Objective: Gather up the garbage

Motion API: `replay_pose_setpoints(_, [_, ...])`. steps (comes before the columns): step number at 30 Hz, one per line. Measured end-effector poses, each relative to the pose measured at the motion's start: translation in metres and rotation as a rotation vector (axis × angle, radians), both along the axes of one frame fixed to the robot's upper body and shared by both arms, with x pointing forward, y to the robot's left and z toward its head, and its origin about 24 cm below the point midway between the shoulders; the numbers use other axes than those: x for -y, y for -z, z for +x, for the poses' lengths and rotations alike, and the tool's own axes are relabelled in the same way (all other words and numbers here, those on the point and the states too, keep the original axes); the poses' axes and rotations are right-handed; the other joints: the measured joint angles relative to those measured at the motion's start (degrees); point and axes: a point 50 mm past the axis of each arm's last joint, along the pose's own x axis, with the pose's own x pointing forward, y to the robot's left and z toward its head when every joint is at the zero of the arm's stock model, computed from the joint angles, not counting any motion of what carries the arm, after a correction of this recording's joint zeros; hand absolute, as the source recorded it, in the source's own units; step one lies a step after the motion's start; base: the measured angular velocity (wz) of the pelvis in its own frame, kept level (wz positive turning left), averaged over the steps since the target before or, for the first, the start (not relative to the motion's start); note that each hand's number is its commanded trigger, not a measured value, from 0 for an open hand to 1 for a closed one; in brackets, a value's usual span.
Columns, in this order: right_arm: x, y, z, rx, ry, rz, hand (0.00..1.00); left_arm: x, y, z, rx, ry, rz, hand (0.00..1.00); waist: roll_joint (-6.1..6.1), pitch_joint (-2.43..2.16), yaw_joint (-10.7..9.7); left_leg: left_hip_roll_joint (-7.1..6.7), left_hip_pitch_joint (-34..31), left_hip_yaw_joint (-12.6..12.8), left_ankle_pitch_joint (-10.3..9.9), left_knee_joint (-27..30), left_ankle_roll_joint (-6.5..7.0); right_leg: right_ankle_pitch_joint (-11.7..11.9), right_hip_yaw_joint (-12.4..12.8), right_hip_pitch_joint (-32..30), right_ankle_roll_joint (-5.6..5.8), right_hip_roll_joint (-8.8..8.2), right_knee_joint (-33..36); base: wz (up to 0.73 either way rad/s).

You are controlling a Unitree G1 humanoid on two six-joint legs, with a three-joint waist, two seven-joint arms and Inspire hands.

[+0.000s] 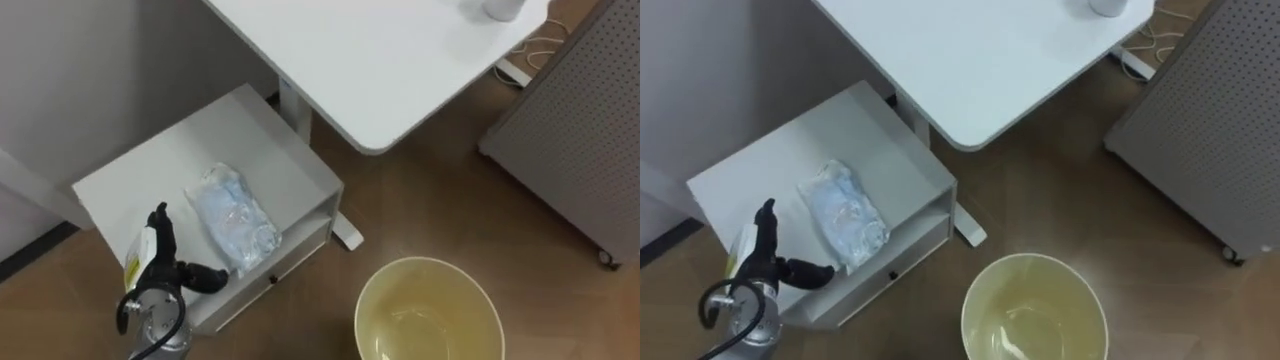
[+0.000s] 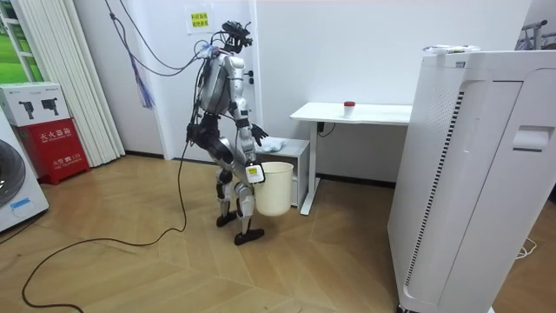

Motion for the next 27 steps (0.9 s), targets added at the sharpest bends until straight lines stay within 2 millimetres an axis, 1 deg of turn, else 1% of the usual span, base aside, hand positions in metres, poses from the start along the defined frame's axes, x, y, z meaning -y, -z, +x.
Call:
replay_pose_setpoints(3, [-0.001,-0.002,0.004,0.017,-0.022,-0.011,1.00,-0.005,-0.004,0.004,0.010,-0.014,0.019,0.00,-0.04,0.32,-0.34,0.44,-0.76,0.42,-0.10,0.20,-0.44,0.18,0.63,-1.08,-0.45,0.64,-0.04,-0.12])
replay_pose_setpoints(4, [-0.001,-0.002,0.005,0.021,-0.035,-0.018,1.00,-0.008,-0.007,0.005,0.016,-0.019,0.030,0.00,0.05,0.59,-0.34,0.98,-0.90,0.72,-0.30,0.58,-0.64,0.24,0.74,-1.17,-0.57,0.98,-0.19,-0.18])
replay_pose_setpoints(7, [-0.003,-0.003,0.007,0.028,-0.055,-0.021,1.00,-0.015,-0.014,0.008,0.045,-0.035,0.061,0.00,0.15,0.76,-0.71,1.43,-1.46,0.87,-0.65,0.58,-0.98,0.34,0.74,-1.53,-0.79,1.54,-0.78,-0.11])
replay_pose_setpoints(10, [-0.004,-0.005,0.010,0.042,-0.080,-0.035,1.00,-0.015,-0.021,0.012,0.079,-0.043,0.090,0.00,0.20,0.80,-0.73,1.85,-2.32,0.88,-0.98,0.88,-1.09,0.36,0.38,-2.04,-0.98,1.66,-0.81,0.00])
replay_pose_setpoints(12, [-0.004,-0.006,0.012,0.052,-0.088,-0.046,1.00,-0.013,-0.025,0.015,0.097,-0.043,0.102,0.00,0.21,0.84,-0.74,1.84,-2.70,0.86,-1.02,0.91,-1.06,0.21,0.18,-2.40,-1.02,1.64,-0.68,0.05])
replay_pose_setpoints(15, [0.000,-0.007,0.012,0.051,-0.109,-0.067,1.00,-0.013,-0.029,0.017,0.122,-0.029,0.159,0.00,0.30,0.95,-1.06,1.72,-3.79,0.74,-1.14,1.19,-1.01,-0.25,-0.47,-3.34,-1.04,1.05,-0.22,0.09])
replay_pose_setpoints(20, [0.004,-0.008,0.012,0.060,-0.088,-0.052,1.00,-0.020,-0.036,0.019,0.127,-0.005,0.234,0.00,0.34,1.04,-2.34,0.99,-6.17,0.34,-1.34,2.75,-0.73,-1.67,-0.68,-6.13,-0.97,0.23,2.93,0.11])
replay_pose_setpoints(22, [0.005,-0.008,0.012,0.057,-0.081,-0.043,1.00,-0.019,-0.036,0.020,0.122,0.019,0.269,0.00,0.42,1.09,-2.88,0.78,-6.53,0.40,-1.40,2.85,-0.62,-1.95,-0.75,-6.57,-0.85,-0.14,3.45,0.07])
replay_pose_setpoints(27, [0.007,-0.008,0.010,0.053,-0.061,-0.016,1.00,-0.011,-0.034,0.020,0.090,0.127,0.408,0.00,0.54,1.17,-3.84,0.85,-6.64,0.76,-1.62,3.22,-0.36,-1.96,-0.66,-6.70,-0.80,-0.21,3.32,-0.01])
